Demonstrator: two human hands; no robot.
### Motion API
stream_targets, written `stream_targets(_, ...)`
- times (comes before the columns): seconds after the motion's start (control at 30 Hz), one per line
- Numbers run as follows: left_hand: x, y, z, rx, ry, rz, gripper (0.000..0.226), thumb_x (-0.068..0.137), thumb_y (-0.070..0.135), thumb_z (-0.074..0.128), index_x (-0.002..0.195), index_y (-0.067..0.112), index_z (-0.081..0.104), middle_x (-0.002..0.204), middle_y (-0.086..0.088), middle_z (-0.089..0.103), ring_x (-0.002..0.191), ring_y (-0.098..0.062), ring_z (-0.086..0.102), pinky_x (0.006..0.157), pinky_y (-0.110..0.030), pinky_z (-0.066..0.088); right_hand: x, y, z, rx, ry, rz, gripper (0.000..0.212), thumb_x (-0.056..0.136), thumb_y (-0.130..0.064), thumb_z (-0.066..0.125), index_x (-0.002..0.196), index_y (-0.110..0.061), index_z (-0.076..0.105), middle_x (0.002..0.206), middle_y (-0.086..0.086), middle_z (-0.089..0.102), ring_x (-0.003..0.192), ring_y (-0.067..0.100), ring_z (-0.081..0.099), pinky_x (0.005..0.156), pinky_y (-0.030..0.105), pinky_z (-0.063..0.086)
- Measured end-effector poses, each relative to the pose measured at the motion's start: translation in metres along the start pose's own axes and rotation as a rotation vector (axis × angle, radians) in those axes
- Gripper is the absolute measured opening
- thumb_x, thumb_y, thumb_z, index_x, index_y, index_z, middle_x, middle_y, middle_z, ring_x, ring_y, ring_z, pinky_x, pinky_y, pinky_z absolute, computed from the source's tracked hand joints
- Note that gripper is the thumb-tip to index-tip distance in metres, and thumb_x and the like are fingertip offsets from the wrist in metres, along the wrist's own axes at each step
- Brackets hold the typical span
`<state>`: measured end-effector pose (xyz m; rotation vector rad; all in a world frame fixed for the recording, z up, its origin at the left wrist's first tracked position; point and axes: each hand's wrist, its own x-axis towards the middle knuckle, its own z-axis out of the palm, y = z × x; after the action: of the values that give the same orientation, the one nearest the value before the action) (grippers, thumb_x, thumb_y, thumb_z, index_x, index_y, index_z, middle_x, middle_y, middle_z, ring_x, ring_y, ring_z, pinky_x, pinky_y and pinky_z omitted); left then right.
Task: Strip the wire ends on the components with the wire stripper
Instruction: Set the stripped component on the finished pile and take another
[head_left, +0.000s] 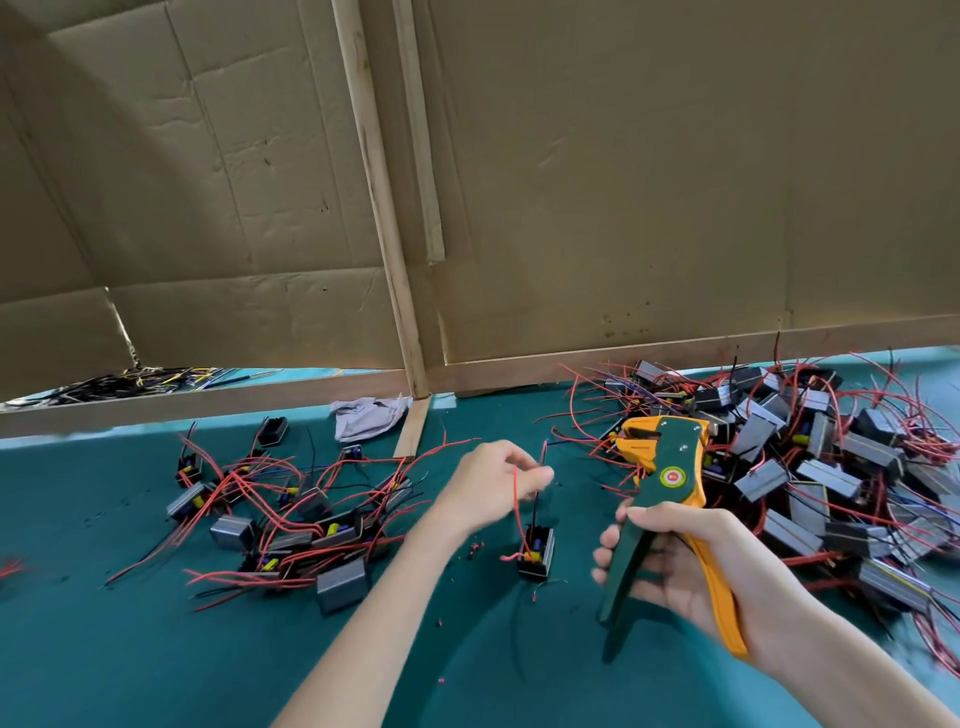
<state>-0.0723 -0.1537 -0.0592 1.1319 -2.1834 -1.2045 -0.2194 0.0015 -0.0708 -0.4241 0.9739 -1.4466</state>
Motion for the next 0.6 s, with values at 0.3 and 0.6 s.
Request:
stream_targets(0.3,-0.009,0.021,-0.002,-0.623,0.023,0.092,0.012,0.087,-0.002,0.064,0.087,0.008,0.057,0.074,-0.006,0.074,0.063,-0.017,0.070,0.060,-0.021,0.054,-0.006,0.000,0.007,-0.033,-0.018,-0.009,0.040,0.053,-0.008,0.072,0.089,0.004,0.062,0.075,0.025,0.065,0.065,0.038,0.068,0.060,0.046,0.059)
stream_targets(0.6,-0.027,0.050,-0.030,-0.521,-0.015,0.220,0.014,0.093,0.000,0.055,0.089,0.011,0.062,0.074,0.003,0.069,0.059,-0.010,0.057,0.066,-0.020,0.051,-0.013,-0.002,0.016,-0.111,-0.126,-0.048,0.030,0.061,-0.008,0.071,0.088,0.003,0.062,0.076,0.025,0.061,0.067,0.038,0.065,0.063,0.046,0.058)
